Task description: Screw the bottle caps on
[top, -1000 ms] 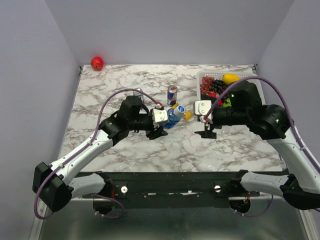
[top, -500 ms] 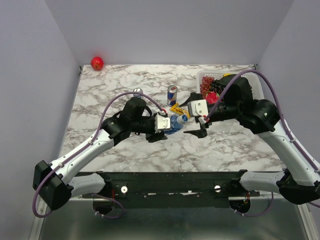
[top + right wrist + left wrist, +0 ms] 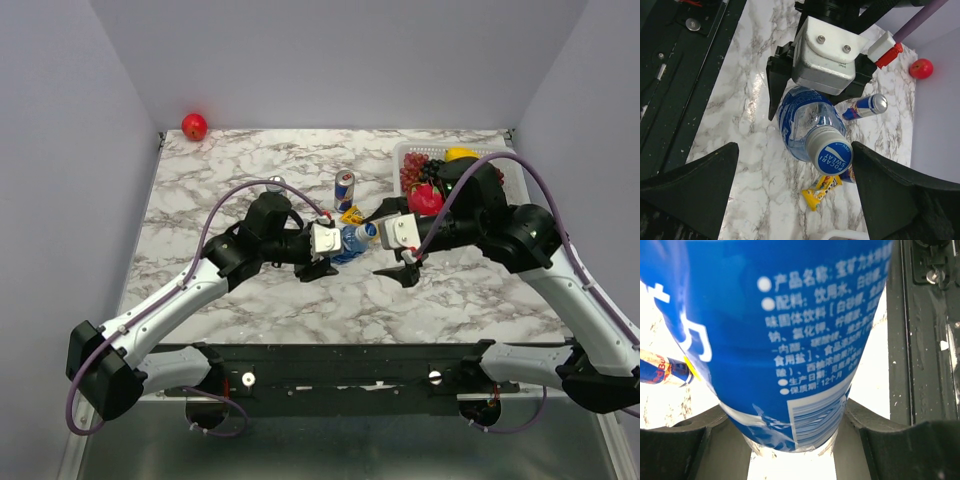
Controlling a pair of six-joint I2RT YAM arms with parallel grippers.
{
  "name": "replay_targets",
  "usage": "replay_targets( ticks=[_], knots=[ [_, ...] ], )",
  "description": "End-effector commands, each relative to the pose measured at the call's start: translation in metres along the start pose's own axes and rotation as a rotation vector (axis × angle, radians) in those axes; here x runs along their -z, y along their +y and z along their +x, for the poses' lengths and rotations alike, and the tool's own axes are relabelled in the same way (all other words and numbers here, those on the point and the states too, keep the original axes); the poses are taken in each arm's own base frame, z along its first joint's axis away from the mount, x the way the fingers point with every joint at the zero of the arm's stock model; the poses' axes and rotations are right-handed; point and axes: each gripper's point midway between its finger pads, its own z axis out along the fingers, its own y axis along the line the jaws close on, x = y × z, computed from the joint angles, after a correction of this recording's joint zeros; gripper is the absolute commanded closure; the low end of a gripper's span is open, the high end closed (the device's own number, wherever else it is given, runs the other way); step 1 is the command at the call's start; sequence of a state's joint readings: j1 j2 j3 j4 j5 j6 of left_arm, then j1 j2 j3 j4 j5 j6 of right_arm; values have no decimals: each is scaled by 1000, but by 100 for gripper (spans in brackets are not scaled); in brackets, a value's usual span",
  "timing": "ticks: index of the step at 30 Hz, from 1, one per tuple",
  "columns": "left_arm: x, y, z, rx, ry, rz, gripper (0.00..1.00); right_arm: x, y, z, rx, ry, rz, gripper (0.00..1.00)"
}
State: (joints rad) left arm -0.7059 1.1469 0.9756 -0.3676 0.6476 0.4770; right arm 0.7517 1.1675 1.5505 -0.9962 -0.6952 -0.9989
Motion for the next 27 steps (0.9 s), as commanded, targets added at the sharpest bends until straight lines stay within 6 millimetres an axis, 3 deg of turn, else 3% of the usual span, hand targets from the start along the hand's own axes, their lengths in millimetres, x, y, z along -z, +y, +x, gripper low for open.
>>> replay_targets(
  ticks=[1,10,15,21,27],
  knots=[
    [2,19,-8,43,-38,-70,100,7,18,8,-15,37,-19,1],
    [12,42,-15,87,-84,-146,100,10,30,32,-96,117,11,2],
    [15,43,-17,76,-89,-146,100,9,24,32,-202,129,45,2],
    [18,36,-21,34,-89,-115,100,8,7,61,-356,276,141,2],
    [20,26,-7,8,-43,-87,100,15,-2,67,-385,331,186,1]
  ],
)
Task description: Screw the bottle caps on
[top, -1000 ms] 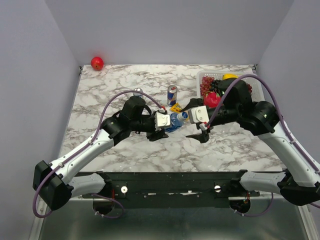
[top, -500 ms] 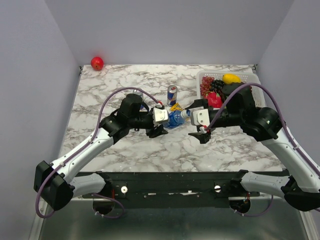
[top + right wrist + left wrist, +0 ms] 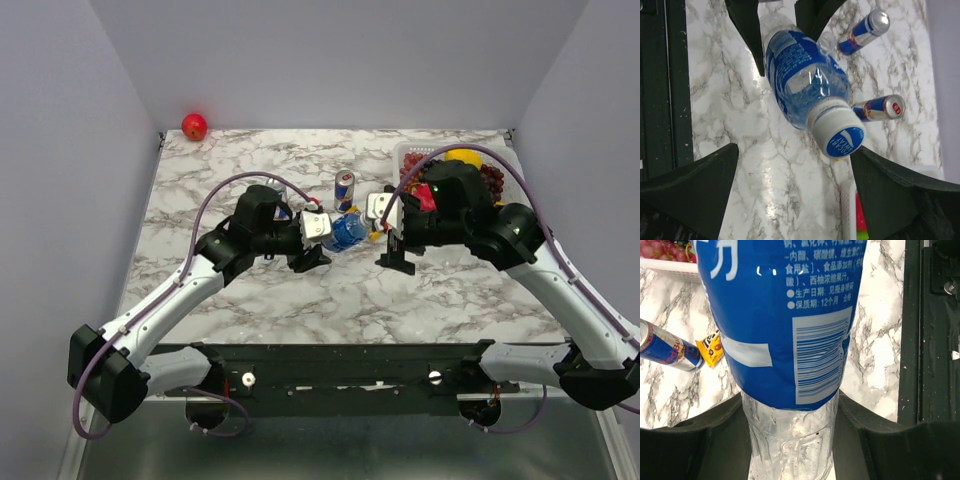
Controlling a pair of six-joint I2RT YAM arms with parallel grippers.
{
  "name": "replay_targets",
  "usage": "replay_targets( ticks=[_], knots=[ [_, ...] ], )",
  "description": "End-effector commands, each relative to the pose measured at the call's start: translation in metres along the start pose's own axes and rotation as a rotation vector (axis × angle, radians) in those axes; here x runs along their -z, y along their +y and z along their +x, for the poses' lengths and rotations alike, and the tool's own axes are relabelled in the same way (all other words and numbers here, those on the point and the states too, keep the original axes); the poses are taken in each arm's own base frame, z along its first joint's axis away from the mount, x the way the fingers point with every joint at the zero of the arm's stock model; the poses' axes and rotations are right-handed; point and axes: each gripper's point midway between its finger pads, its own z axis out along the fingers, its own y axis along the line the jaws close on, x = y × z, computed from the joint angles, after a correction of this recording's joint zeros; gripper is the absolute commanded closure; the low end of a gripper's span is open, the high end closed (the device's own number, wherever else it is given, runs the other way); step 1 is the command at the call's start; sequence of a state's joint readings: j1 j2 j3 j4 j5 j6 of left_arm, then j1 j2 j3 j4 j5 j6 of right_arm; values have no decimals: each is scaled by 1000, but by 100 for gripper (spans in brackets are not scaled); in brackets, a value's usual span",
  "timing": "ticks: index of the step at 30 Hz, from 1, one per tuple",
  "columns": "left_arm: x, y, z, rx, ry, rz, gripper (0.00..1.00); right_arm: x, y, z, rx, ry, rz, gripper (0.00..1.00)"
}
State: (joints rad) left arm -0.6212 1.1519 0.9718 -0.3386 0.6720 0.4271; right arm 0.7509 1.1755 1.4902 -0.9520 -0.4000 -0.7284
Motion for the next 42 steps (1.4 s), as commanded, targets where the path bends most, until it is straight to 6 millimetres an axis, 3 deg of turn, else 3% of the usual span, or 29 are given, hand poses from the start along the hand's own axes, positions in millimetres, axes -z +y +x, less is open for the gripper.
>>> replay_targets(
  ticks=[1,5,10,17,28,37,42],
  knots=[
    [11,1,-10,-69,-19,-16,100,12,4,17,-94,105,18,1],
    [16,-10,8,-153,57,28,100,30,-3,-3,63,10,54,4],
    [20,-17,21,-255,124,65,100,49,15,-28,341,-175,55,11],
    [18,-19,15,-270,118,70,100,41,35,-35,595,-265,-40,21],
    [18,-17,8,-289,111,66,100,22,49,-24,645,-230,-216,27],
    [16,-14,8,-294,106,63,100,18,44,-30,610,-249,-198,41],
    [13,-14,5,-298,100,69,100,11,43,-28,593,-246,-205,43]
  ],
)
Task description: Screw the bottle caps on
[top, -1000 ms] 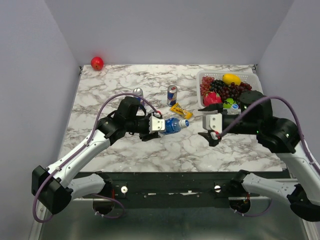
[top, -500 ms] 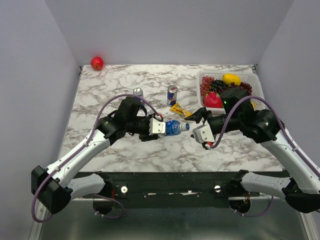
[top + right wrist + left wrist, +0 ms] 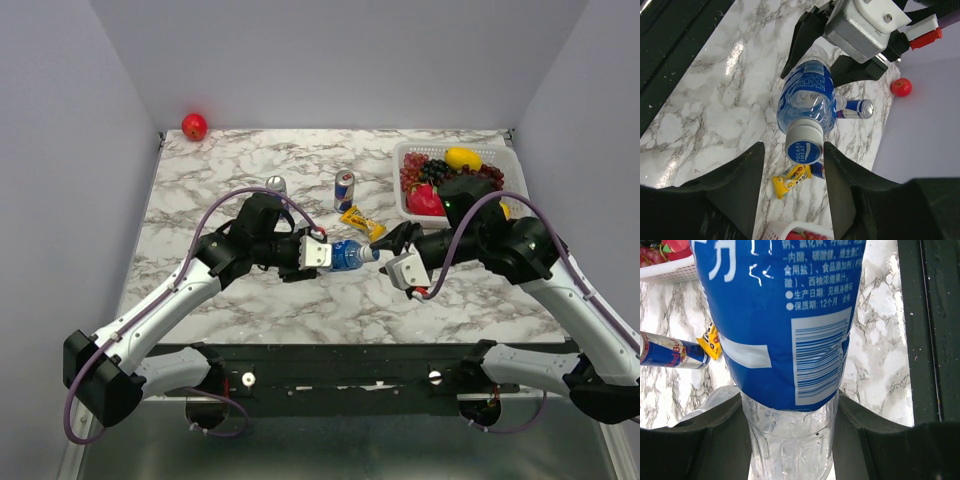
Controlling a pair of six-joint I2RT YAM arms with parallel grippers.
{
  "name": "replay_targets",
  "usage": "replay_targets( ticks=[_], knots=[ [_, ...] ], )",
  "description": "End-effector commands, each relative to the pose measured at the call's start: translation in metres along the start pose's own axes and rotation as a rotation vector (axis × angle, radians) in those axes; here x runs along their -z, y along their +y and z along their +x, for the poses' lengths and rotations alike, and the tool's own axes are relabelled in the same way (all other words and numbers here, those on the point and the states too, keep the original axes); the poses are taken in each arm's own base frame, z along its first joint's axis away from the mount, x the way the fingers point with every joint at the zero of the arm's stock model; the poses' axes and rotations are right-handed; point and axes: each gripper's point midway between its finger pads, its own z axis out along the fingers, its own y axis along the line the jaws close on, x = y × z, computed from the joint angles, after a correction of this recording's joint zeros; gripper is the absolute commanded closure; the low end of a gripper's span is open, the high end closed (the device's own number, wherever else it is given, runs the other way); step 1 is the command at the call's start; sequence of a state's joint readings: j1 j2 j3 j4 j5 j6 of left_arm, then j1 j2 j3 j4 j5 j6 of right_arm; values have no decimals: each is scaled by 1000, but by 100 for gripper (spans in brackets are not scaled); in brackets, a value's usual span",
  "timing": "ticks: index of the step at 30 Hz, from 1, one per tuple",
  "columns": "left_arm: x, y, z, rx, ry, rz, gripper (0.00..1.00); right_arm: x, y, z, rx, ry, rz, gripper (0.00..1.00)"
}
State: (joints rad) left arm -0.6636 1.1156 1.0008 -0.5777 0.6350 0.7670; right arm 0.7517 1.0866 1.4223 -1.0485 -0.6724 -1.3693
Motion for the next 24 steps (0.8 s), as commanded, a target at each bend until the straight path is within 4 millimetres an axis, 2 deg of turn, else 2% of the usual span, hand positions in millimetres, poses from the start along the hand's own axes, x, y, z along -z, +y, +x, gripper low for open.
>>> replay_targets(
  ticks=[1,3,6,9,10,12,13,14,16,17,18,19,20,21,22,23,24],
  knots=[
    [2,11,-13,-46,-17,-27,100,-3,-6,-8,1,-40,8,43],
    [1,10,-13,-47,-17,-25,100,-5,-6,-6,-10,-37,5,44],
    [1,10,-12,-50,-15,-25,100,-7,-9,-4,-25,-32,12,51],
    [0,11,-10,-50,-10,-34,100,-8,-14,-3,-78,-21,23,65],
    [0,15,-11,-56,-14,-55,100,-10,-22,-3,-100,-24,43,73],
    [3,28,-10,-47,4,-128,100,-10,-32,-3,-274,-21,88,77],
    [3,39,-18,-63,-14,-182,100,-13,-46,-4,-333,-28,111,79],
    [7,50,-22,-67,-17,-243,100,-14,-50,-4,-496,-28,130,83],
    [17,77,-22,-39,9,-400,100,-17,-62,-4,-665,-38,151,94],
    [22,92,-32,-54,-13,-474,100,-23,-70,-3,-845,-39,164,100],
    [32,108,-28,-37,19,-575,100,-24,-74,1,-943,-27,184,100],
    [38,121,-36,-46,5,-645,100,-23,-77,9,-1042,-17,200,100],
    [40,127,-38,-54,13,-684,100,-30,-76,8,-1208,-48,155,99],
    [46,135,-36,-60,45,-759,100,-31,-75,10,-1301,-63,130,100],
    [66,153,-27,-58,137,-927,100,-26,-77,26,-1427,-69,135,100],
    [62,154,-26,-78,170,-923,100,-26,-74,26,-1599,-106,93,100],
    [61,155,-26,-96,189,-918,100,-29,-67,40,-1665,-81,103,100]
  ],
)
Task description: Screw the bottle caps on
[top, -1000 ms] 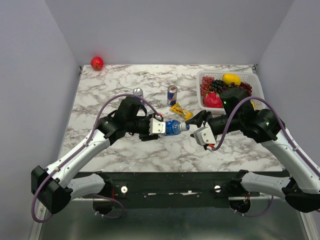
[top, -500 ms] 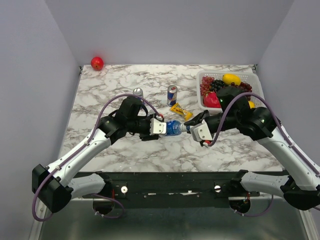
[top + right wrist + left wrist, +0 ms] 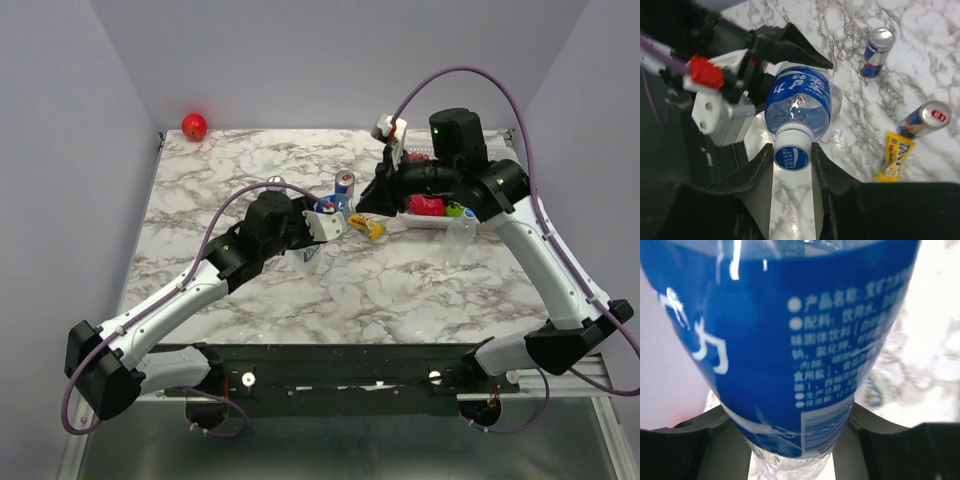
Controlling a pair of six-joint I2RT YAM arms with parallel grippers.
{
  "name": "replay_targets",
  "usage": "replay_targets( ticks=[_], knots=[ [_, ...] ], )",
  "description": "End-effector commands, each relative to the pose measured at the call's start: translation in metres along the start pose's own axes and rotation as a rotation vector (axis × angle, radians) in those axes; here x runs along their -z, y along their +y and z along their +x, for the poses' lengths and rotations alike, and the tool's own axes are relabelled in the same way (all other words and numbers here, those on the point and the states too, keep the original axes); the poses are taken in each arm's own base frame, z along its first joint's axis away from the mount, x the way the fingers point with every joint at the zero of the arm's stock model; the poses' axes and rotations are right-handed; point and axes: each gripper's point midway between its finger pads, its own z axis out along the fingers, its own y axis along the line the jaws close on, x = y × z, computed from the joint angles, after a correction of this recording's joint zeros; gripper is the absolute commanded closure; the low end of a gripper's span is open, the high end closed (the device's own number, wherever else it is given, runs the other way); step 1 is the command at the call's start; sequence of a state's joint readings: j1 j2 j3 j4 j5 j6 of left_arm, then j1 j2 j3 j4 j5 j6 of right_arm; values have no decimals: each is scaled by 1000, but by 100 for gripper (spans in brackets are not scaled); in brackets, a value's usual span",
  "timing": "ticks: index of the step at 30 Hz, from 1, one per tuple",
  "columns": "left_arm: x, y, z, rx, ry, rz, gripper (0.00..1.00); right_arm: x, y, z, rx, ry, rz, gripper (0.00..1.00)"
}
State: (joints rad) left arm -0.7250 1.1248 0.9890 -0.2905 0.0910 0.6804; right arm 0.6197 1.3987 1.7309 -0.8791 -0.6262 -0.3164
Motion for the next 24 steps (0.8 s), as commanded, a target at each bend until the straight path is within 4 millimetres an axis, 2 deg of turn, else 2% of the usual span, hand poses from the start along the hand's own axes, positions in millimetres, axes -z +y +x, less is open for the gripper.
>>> replay_targets(
  ticks=[1,2,4,6,7,9,10,11,13,14,15,16,17,19,20,21,22,24],
  knots=[
    [8,78,-25,-43,26,-417,100,-13,3,32,-668,76,-95,100],
    [9,76,-25,-73,27,-407,100,-13,4,35,-688,79,-123,100],
    [7,69,-21,-100,42,-384,100,-11,-11,46,-756,92,-81,100],
    [6,64,-19,-94,47,-360,100,-8,-22,44,-760,77,-53,100],
    [5,58,-14,-91,60,-338,100,-5,-31,34,-737,41,-49,92],
    [3,50,-12,-79,56,-298,100,5,-35,10,-657,-30,-85,71],
    [3,46,-11,-76,56,-281,100,11,-43,-1,-622,-66,-85,53],
    [2,41,-7,-72,65,-260,100,26,-41,-28,-533,-128,-106,47],
    [2,37,-8,-56,55,-234,100,44,-45,-47,-451,-182,-103,36],
    [2,34,-5,-48,64,-215,100,56,-38,-61,-348,-215,-116,33],
    [0,29,-8,-42,48,-186,100,62,-34,-65,-275,-227,-123,31],
    [1,29,-13,-21,30,-171,100,66,-24,-60,-236,-211,-143,30],
    [3,26,-11,-7,29,-142,100,72,-16,-59,-43,-230,-171,29],
    [4,20,-22,51,-20,-94,100,81,6,-43,121,-235,-183,29],
    [3,14,-29,74,-55,-52,100,80,8,-34,226,-244,-169,28],
    [6,12,-34,91,-86,-15,100,83,21,-16,262,-247,-154,27],
    [9,-4,-55,93,-186,106,100,81,16,-18,345,-280,-119,24],
    [16,-22,-66,110,-240,219,100,82,21,-17,413,-310,-98,21]
  ],
)
